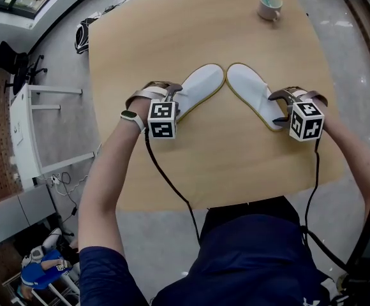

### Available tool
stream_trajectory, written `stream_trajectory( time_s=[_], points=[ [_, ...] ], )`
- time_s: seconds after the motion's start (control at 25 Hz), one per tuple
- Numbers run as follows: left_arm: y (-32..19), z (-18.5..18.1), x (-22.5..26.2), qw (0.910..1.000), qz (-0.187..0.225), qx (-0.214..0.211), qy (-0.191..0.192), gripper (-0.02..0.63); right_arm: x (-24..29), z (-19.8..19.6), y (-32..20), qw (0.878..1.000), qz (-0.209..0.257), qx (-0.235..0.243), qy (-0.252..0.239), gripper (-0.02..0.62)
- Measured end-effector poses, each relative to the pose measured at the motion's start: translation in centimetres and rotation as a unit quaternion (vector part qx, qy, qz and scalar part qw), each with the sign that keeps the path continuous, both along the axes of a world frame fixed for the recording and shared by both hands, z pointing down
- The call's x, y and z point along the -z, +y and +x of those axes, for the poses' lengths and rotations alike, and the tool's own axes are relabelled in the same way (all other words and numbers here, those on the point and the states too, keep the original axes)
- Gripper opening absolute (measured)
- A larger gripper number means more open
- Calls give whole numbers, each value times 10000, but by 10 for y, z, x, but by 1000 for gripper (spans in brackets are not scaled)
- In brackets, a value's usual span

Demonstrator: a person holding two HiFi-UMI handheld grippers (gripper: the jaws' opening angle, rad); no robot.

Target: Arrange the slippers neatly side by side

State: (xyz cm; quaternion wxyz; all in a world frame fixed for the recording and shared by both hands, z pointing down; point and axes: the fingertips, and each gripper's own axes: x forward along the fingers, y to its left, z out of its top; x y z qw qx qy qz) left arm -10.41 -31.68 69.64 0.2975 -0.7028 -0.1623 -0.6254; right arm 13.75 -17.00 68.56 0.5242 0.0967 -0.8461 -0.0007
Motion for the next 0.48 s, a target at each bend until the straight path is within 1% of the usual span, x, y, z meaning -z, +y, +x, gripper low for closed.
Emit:
stream_trajectory(
  time_s=[0.08,0.16,0.2,0.24,0.36,0.4,0.48],
  points=[
    [4,1,-2,9996,-17,-240,-132,333,-1,-4,5,10000,-63,49,17,307],
    [6,3,0,9993,-75,-286,-222,343,1,-6,7,9998,-171,-40,-46,307],
    [7,4,2,9994,-136,-221,-246,347,2,-6,7,9995,-268,-140,-108,307],
    [8,4,2,9993,-242,-105,-266,336,2,-6,7,9987,-395,-259,-179,307],
    [22,1,3,9964,-710,345,-309,283,2,-9,10,9953,-731,-542,-341,305],
    [27,0,3,9948,-848,465,-309,267,2,-10,10,9947,-767,-580,-354,305],
    [36,-1,2,9914,-1090,671,-287,262,2,-12,7,9944,-774,-627,-361,305]
  ],
)
